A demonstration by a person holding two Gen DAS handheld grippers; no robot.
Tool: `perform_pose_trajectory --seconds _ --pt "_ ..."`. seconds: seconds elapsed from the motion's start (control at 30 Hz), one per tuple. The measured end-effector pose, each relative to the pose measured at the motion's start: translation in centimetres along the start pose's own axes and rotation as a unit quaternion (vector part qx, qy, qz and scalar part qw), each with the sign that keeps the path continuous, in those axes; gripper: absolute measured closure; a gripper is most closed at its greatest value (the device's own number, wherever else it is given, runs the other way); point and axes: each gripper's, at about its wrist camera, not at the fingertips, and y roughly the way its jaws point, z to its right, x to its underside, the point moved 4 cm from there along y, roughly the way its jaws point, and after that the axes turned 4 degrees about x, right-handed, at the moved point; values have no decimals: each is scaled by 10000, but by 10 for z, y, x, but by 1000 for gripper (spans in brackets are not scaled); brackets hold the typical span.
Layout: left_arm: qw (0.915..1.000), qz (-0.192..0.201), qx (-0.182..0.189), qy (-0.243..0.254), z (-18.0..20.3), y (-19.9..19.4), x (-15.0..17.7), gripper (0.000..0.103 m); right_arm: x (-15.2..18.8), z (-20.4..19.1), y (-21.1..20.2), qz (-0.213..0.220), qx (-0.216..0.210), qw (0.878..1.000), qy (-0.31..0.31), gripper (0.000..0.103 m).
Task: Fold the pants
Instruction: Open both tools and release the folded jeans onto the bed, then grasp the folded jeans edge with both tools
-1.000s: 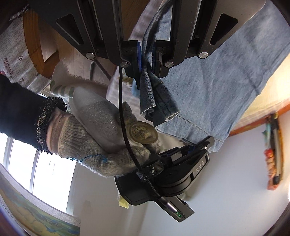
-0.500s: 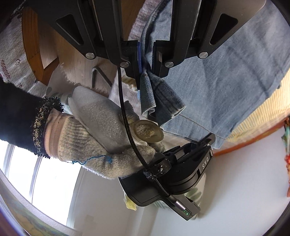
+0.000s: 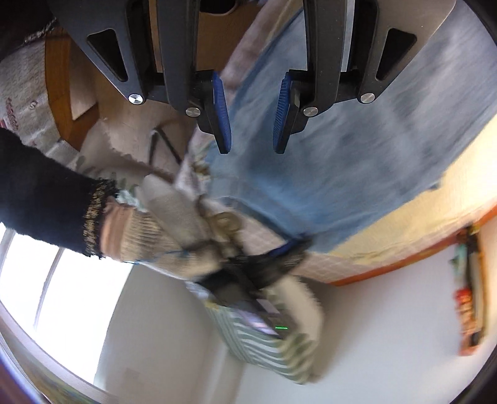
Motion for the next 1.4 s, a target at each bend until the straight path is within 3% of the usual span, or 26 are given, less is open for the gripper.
perform_pose_trajectory --seconds 0.1,0.17,0.23,0.37,0.53,0.63,0.87,1.0,1.07,1.17,1.27,1.4 --pt "9988 120 -441 -202 -24 -39 9 76 -2 0 -15 177 171 9997 32 68" --pt "9966 193 -715 -364 -40 -63 18 69 -5 -5 -28 349 249 9991 4 56" --pt "9929 247 -1012 -570 -55 -85 32 67 -7 -13 -41 537 271 9982 -61 55" --pt "9783 197 -1657 -1228 -98 -129 68 67 -9 -45 -61 688 -94 9973 -258 55" --pt "9558 202 -1997 -2149 -140 -157 113 67 -2 -110 -69 758 -555 9930 -714 55" --pt "9500 131 -2115 -2293 -146 -158 126 67 8 -152 -67 743 -889 9888 -941 55" --pt "9519 -594 -2313 -1918 -158 -161 136 67 33 -251 -49 442 -1625 9742 -1504 55" --pt "9582 -571 -2330 -1559 -153 -175 131 67 51 -308 -36 235 -2019 9597 -1938 55" --pt "9606 -574 -2363 -1347 -148 -169 130 67 61 -329 -23 47 -2086 9547 -2122 63" --pt "9608 -680 -2445 -1120 -145 -150 137 67 67 -356 0 -294 -2210 9495 -2207 67" --pt "9551 -1066 -2518 -1140 -156 -133 163 67 71 -378 17 -531 -2317 9455 -2226 68" --pt "9570 -902 -2384 -1384 -163 -148 182 66 82 -402 27 -682 -2397 9379 -2414 68"
